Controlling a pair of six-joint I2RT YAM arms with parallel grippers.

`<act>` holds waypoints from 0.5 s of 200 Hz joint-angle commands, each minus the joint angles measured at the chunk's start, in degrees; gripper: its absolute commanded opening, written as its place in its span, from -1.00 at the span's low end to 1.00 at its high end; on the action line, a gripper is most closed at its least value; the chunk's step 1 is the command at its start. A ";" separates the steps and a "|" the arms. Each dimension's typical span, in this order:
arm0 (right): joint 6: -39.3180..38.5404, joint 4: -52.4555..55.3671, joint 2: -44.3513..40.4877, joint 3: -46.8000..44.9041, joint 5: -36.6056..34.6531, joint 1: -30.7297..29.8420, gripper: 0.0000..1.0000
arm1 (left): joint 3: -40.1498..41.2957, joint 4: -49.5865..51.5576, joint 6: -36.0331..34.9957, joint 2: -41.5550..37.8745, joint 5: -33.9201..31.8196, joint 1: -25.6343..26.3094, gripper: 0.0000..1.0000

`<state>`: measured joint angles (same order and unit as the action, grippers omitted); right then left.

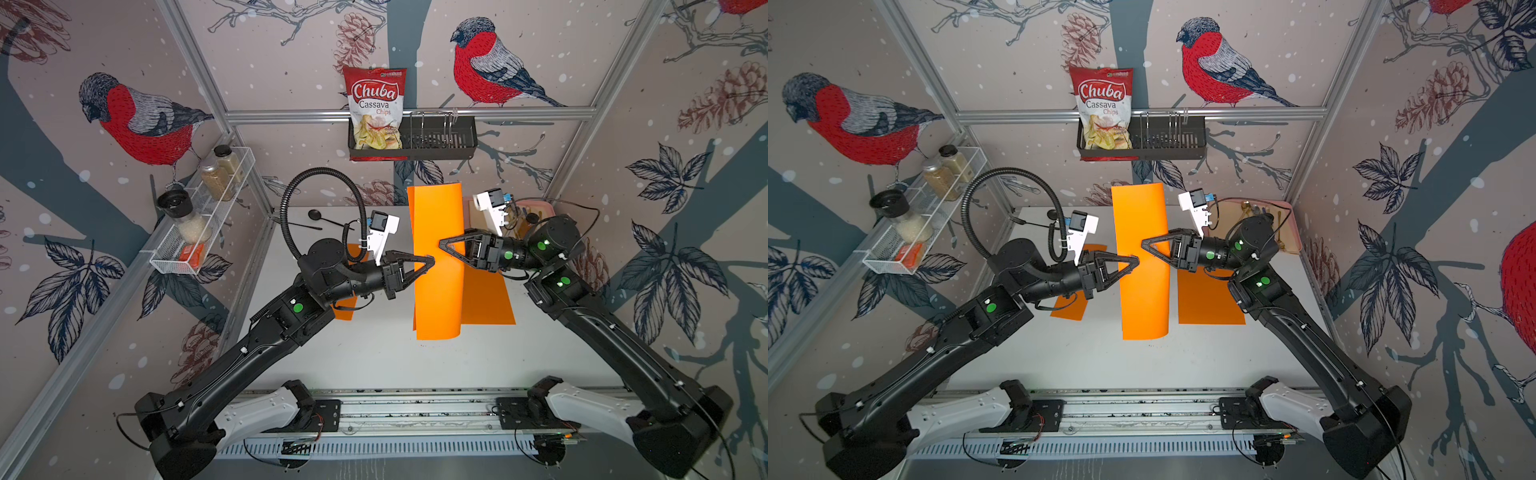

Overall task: Fold the rectangular paper in half along the long edge
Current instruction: Fold the paper.

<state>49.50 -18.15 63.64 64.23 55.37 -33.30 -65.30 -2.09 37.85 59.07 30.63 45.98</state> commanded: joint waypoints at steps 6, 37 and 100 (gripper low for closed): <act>-6.40 7.73 -0.24 1.33 -1.27 -0.80 -0.27 | -0.77 -0.23 -1.58 -0.36 -3.15 0.14 -1.00; -8.60 10.93 -0.29 2.10 -1.41 -1.14 -0.36 | -0.95 -0.22 -1.64 -0.36 -3.82 0.15 -1.00; -11.30 14.89 -0.58 3.15 -0.75 -1.20 -0.51 | -1.18 0.20 -1.82 -0.45 -4.35 0.16 -1.00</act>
<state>40.27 -4.62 63.35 66.65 54.22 -34.44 -66.02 -0.58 37.06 58.85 26.83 45.98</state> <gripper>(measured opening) 0.245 0.048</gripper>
